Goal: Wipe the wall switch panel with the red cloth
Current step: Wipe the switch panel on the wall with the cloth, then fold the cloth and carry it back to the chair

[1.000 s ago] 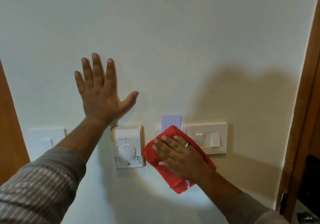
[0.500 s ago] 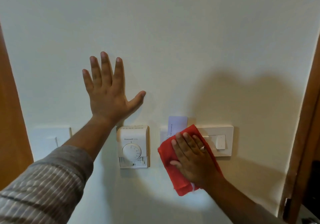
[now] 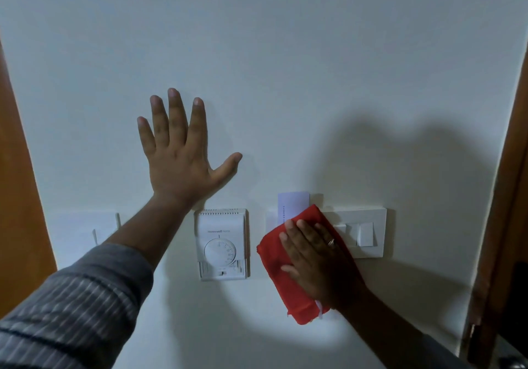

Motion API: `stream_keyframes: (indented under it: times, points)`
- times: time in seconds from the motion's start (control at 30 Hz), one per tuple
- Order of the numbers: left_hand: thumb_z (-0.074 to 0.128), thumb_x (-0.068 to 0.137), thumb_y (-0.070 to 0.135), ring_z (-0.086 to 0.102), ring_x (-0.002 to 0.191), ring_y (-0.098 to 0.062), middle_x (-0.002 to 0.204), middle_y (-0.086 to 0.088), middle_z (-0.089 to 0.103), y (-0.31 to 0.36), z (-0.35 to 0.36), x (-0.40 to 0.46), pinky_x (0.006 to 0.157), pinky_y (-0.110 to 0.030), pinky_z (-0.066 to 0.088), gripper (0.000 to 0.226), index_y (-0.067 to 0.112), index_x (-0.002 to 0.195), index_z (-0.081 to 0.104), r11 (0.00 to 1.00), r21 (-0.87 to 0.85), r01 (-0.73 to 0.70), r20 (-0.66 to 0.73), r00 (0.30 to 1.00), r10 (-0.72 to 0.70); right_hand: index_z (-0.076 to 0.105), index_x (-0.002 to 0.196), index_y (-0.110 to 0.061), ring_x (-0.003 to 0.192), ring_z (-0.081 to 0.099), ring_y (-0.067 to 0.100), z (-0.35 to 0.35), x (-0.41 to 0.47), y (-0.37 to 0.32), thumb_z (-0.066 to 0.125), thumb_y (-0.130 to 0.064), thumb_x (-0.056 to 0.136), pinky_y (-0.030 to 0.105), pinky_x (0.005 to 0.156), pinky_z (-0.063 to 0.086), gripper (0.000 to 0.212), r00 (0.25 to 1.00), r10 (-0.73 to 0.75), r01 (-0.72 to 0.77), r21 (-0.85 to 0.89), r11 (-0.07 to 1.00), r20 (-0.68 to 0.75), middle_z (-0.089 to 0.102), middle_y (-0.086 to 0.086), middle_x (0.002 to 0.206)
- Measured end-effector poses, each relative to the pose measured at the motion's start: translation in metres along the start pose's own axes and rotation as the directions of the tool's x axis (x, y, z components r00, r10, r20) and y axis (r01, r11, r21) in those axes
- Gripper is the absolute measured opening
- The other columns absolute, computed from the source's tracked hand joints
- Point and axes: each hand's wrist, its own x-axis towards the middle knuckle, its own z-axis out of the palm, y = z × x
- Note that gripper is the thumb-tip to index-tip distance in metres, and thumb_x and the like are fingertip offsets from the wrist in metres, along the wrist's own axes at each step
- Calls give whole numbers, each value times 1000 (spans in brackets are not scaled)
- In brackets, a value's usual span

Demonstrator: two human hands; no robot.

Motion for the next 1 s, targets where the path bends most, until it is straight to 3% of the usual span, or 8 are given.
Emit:
stream_keyframes:
  times: [0.23,0.37,0.57,0.63,0.73,0.8,0.9,1.0]
  points:
    - [43,85,81,14,153,-52,167,-28,17,0,-1,1,122,-64,4,106,11,162,21,1000,-26,3,21,1000,-3,43,148,-13,151,26,31,9,-9,-10,53,-34,105,49,124,19,50,998,38,-32,100,994,-57,42,11,154]
    - [45,84,81,14,153,-51,167,-28,18,-1,-1,-2,122,-63,5,106,12,162,20,999,-36,8,25,1000,-7,45,144,-17,148,31,32,13,-5,-12,58,-22,102,54,122,21,44,995,60,-45,181,983,-78,51,9,132]
    - [45,85,77,10,154,-51,166,-31,15,9,-32,-9,123,-66,7,105,4,158,30,968,-237,82,221,975,-28,51,139,-15,127,49,34,-14,23,-13,62,-9,99,56,116,33,42,967,162,-91,329,940,-196,48,6,112]
    - [43,86,79,17,156,-41,165,-24,27,19,-62,-44,126,-59,14,100,2,150,46,844,-523,120,276,961,35,49,140,-13,125,48,34,-31,40,-11,56,-5,100,55,117,31,41,957,203,-107,394,913,-209,47,6,111]
    - [50,84,80,51,142,-17,146,-2,61,40,-115,-107,117,-38,41,88,12,140,58,424,-820,385,443,896,43,45,140,-8,128,45,36,-59,70,-18,50,-8,100,55,119,28,40,941,240,-105,470,876,-237,44,9,116]
    - [64,77,78,65,126,-16,131,4,72,46,-139,-119,102,-33,53,83,19,135,64,86,-736,672,676,736,33,42,141,-6,131,43,36,-77,89,-33,51,-11,101,56,119,28,41,947,231,-90,506,858,-223,44,12,121]
    - [74,83,47,75,107,-25,114,-9,78,39,-149,-118,85,-32,60,44,19,116,74,-158,-542,825,827,557,76,37,143,-5,136,41,40,-99,108,-64,56,-9,98,59,116,32,49,959,237,-122,527,841,-155,42,14,129]
    - [71,87,32,77,95,-30,106,-18,79,15,-166,-120,77,-33,62,25,17,105,79,-363,-393,845,893,445,68,26,151,-7,144,32,38,-121,119,-102,54,-42,99,54,116,35,68,911,410,-380,487,786,48,35,18,149]
